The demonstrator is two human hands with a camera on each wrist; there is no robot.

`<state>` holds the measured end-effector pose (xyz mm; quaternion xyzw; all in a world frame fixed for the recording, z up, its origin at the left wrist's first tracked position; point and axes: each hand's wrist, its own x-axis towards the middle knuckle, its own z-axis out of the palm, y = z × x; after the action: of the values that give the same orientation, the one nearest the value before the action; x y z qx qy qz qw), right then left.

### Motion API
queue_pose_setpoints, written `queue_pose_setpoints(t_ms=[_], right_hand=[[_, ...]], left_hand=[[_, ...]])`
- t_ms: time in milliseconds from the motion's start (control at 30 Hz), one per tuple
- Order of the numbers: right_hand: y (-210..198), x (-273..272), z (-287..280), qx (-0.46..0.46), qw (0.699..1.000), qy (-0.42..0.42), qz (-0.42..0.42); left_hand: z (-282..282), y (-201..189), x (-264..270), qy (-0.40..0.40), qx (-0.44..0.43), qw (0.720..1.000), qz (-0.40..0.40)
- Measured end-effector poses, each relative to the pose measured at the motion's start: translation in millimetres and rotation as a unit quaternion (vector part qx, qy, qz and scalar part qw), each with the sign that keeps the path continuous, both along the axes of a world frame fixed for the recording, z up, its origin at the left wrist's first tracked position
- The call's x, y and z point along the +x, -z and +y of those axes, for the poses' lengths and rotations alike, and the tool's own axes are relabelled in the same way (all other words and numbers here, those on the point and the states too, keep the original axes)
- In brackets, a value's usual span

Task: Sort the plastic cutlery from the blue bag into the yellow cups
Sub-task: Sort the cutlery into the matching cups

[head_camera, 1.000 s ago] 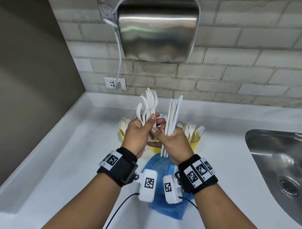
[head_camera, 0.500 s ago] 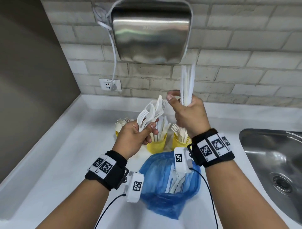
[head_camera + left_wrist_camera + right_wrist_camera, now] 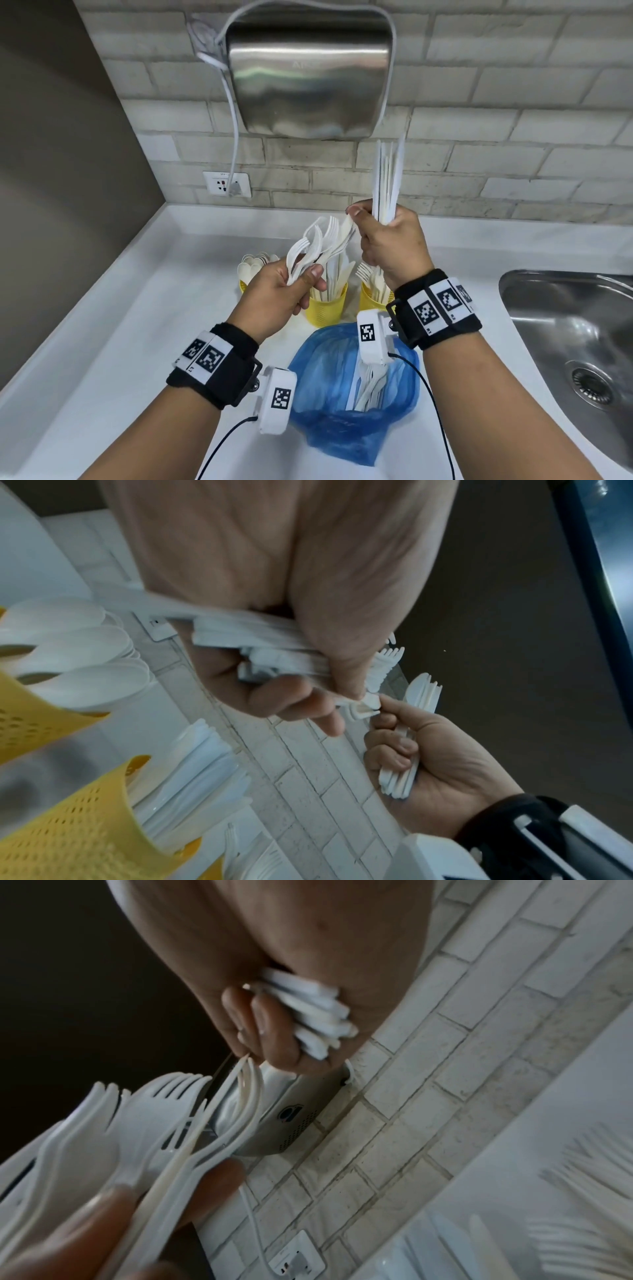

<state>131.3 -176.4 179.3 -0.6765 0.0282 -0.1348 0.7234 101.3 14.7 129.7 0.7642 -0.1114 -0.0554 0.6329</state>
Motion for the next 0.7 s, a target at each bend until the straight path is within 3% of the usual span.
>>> queue_pose_setpoints(t_ms=[167,367,467,567,700], right_hand=[[3.8,-2.3,0.9,0.036,0.998,0.046,-0.021],[11.9,-10.4,10.7,0.058,0.998,-0.019,0.027],[16.7,-9.7,12.7,0.081,0.996,0.014,0.027],[19.5,-6.1,9.4,0.196,0.978,0.064,0.029],[26.7,0.2,-4.1,0.39,0.916,0.048,0.081]], left_hand=[[2.9,-1.3,0.2,-0.007,-0.039,0.999,-0.004],[-5.1,-6.2,-0.2,-0.002,-0.062,0.998,-0.01],[-6.1,-5.3,0.2,-0.01,-0.073,0.997,-0.006],[-4.3,-4.4,-0.9,-0.007,-0.089,0.996,0.001],[-4.4,-6.6,-3.9,0.004,-0.132,0.991,0.03]])
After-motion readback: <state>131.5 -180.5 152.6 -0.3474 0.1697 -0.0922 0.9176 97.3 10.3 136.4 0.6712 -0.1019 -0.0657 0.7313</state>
